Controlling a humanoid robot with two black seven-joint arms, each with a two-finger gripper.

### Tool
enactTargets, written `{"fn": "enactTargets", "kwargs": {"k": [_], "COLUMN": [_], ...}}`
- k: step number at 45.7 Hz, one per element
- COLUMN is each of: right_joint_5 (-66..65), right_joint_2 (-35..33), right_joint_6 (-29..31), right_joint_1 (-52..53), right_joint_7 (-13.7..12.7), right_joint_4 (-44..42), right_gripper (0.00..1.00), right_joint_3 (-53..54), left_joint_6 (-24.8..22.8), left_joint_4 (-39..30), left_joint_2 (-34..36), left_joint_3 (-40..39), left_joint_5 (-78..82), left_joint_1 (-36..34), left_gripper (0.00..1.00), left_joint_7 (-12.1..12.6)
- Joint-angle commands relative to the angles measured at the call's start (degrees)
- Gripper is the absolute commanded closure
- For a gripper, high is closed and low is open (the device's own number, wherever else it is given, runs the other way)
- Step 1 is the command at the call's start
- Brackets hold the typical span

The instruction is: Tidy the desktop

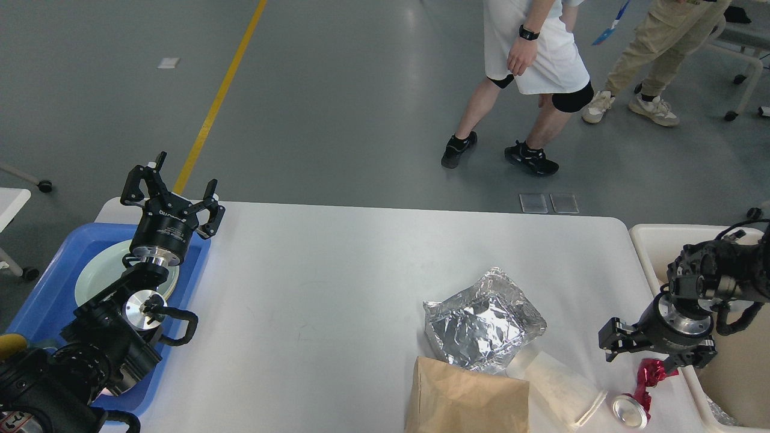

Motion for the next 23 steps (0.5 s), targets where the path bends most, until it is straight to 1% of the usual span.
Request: {"fn": "enactTargets", "kwargs": {"k": [1,13,16,23], "right_joint_5": [1.8,1.9,1.9,1.9], "right_joint_2": [0.1,-1.3,-2.1,-3.3], "right_joint_6": [-1.0,-1.7,-2.7,-3.0], "right_joint_1": [-1.6,-5.7,-6.4,-6.6], "right_joint_7": [0.1,0.3,0.3,0.3], "right_joint_4": [-1.2,-4.7,-4.9,-4.9], "right_gripper": [0.04,0.05,0.04,0.04], "right_joint_3": [0.2,0.8,0.7,0.7], "left_joint_6": [0.0,0.0,0.0,0.0], "left_joint_4": [0.0,0.0,0.0,0.0], "left_joint_2": [0.0,0.0,0.0,-0.1], "left_joint_3": [0.0,0.0,0.0,0.0], "left_joint_5": [0.0,0.0,0.0,0.0], "left_joint_1": [0.0,0.0,0.0,0.0], "left_gripper": [0.04,0.04,0.04,0.04], "left_joint_7": [0.0,0.0,0.0,0.0]}}
